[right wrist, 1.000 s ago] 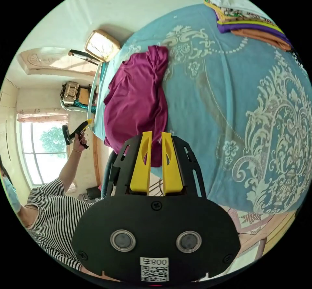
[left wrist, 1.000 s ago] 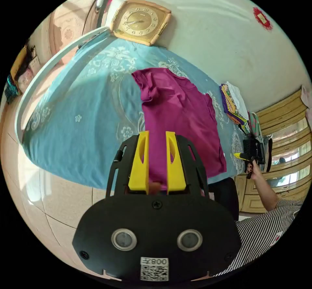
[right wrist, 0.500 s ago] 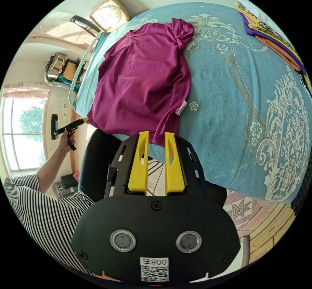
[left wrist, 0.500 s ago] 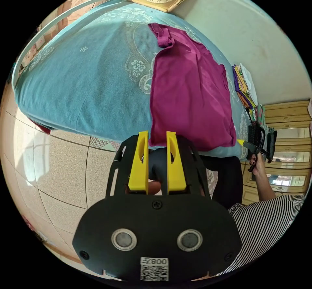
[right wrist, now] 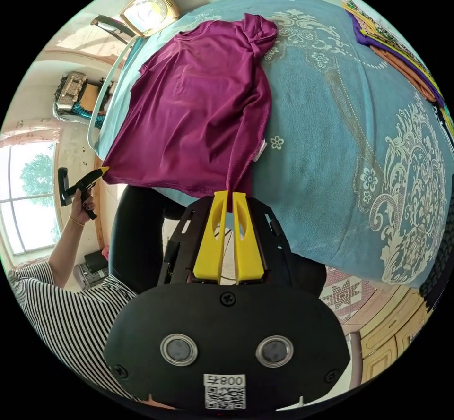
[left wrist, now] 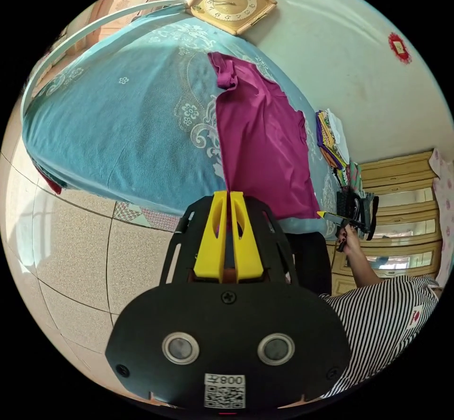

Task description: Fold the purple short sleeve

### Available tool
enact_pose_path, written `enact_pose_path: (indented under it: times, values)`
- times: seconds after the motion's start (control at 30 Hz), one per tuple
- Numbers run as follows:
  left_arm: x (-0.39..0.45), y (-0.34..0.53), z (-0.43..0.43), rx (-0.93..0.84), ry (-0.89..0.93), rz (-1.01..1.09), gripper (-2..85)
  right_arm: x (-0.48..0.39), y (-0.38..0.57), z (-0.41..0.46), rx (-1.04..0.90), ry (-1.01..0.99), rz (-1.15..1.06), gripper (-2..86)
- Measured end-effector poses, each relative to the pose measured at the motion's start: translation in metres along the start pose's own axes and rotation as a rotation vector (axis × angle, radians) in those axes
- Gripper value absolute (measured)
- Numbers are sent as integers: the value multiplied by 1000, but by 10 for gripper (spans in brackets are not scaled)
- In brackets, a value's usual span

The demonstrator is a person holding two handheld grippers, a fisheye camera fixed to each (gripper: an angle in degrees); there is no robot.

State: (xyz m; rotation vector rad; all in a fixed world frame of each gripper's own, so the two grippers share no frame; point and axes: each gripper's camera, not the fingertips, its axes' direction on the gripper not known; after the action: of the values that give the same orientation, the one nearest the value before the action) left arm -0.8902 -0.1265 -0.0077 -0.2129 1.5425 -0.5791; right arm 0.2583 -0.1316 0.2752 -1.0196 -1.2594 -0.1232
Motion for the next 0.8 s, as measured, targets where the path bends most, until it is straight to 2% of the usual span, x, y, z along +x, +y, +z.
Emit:
enact_pose_path:
  times: [0.13, 0.27, 0.33, 0.47, 0.53, 0.63, 0.8]
  values:
    - [8, -10, -20, 42, 32, 15, 8, 40, 8, -48, 58, -186, 42, 15]
    - [30, -76, -45, 108, 46, 40, 7, 64, -36, -105, 128, -293, 37, 13]
    - [57, -113, -76, 196, 78, 83, 7, 68, -80, -174, 227, -403, 15, 12]
    - [149, -170, -188, 432, 91, 279, 7, 44, -115, -326, 479, -467, -86, 12]
    - [185, -174, -237, 511, 69, 371, 7, 15, -106, -422, 628, -479, -178, 12]
    - [222, -158, -302, 605, 62, 471, 8, -16, -70, -508, 748, -447, -273, 12]
    - [229, -95, -353, 657, 87, 571, 7, -27, 13, -549, 814, -456, -366, 13]
